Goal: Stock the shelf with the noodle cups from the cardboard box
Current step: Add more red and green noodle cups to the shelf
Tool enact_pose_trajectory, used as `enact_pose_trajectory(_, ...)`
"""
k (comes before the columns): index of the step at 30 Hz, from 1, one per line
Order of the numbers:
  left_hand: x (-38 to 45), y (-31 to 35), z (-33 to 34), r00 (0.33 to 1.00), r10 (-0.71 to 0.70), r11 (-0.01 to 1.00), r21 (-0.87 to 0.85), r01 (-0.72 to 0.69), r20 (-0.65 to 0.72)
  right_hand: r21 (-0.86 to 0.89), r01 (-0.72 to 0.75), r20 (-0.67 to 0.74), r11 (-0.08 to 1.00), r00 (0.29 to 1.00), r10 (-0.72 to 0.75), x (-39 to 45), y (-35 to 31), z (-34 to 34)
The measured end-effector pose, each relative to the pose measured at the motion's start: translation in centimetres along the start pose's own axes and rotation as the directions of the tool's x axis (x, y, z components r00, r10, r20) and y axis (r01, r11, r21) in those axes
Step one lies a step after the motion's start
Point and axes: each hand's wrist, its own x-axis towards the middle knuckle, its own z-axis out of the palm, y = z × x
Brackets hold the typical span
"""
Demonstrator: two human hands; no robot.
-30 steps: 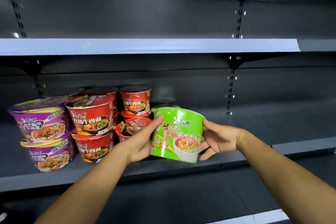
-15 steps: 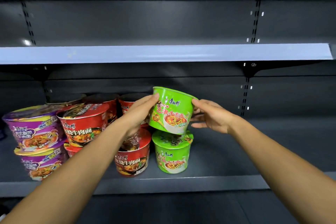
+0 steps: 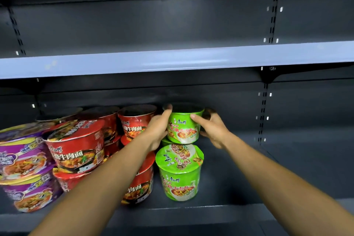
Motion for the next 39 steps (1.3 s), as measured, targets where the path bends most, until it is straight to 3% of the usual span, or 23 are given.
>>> enact_pose_trajectory(7, 2.2, -1.0, 0.2, 0.994, -0.072, 0.997, -0.034, 0.069, -0.084, -0.147, 0.084, -0.033, 0.986, 0.995, -0.09, 2.5, 1.8, 1.0)
enact_pose_trajectory(14, 3.0, -0.9, 0.4, 0.983, -0.084, 0.996, -0.006, 0.084, -0.165, -0.21, 0.038, -0.041, 0.977, 0.998, -0.048, 4.0, 1.9, 2.3)
enact_pose_trajectory(22, 3.5, -1.0, 0.0, 0.982, -0.129, 0.99, 0.044, 0.136, -0.139, -0.181, 0.018, -0.046, 0.983, 0.999, -0.027, 3.9, 2.2, 2.5)
enact_pose_trajectory(39, 2.6, -0.4, 0.3, 0.97, -0.106, 0.99, 0.069, 0.124, -0.221, -0.373, -0.003, -0.103, 0.928, 0.994, -0.038, 2.5, 1.2, 2.7)
